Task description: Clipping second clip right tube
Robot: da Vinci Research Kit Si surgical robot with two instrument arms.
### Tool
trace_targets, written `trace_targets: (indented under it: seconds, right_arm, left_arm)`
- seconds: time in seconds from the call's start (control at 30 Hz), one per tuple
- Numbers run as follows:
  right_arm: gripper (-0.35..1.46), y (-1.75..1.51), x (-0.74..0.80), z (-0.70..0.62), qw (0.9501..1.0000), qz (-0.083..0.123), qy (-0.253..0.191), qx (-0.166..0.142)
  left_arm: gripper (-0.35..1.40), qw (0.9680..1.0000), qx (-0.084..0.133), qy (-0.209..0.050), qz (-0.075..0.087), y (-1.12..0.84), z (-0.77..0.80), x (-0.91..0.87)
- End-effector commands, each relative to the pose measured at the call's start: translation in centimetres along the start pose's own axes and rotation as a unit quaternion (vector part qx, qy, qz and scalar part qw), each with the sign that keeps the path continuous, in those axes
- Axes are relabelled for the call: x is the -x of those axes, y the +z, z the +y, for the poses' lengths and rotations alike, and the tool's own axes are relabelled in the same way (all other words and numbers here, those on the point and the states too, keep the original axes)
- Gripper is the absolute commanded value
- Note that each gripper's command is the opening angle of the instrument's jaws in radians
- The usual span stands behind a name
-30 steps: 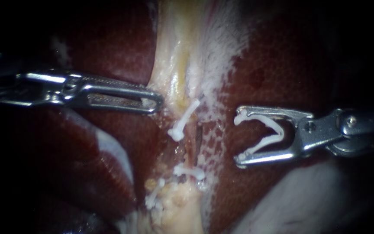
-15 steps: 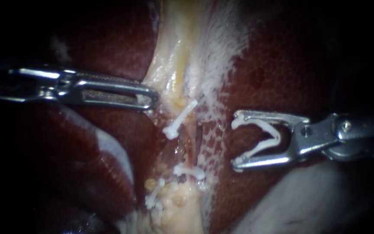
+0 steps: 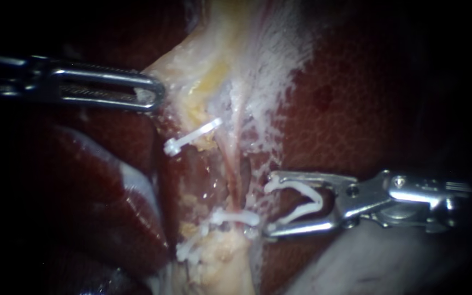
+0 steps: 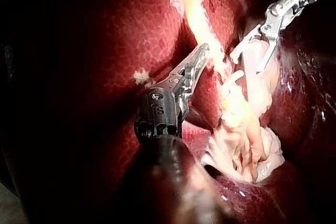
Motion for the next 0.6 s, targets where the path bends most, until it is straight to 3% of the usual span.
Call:
trace_targets:
  seconds: [0.03,0.23,0.6]
  right_arm:
    - [0.57,0.03,0.01,0.01,1.0,-0.001,0.0,-0.001]
    - [0.57,0.23,0.03,0.05,0.9999,-0.004,0.003,-0.01]
    - [0.56,0.5,0.04,0.05,0.9997,-0.01,0.003,-0.022]
  left_arm:
    - [-0.35,1.0,0.002,0.001,-0.002,-0.01,-0.03,0.02]
    - [-0.35,1.0,0.004,0.003,-0.003,-0.02,-0.16,0.05]
    - [-0.35,1.0,0.004,0.003,-0.004,-0.02,-0.17,0.05]
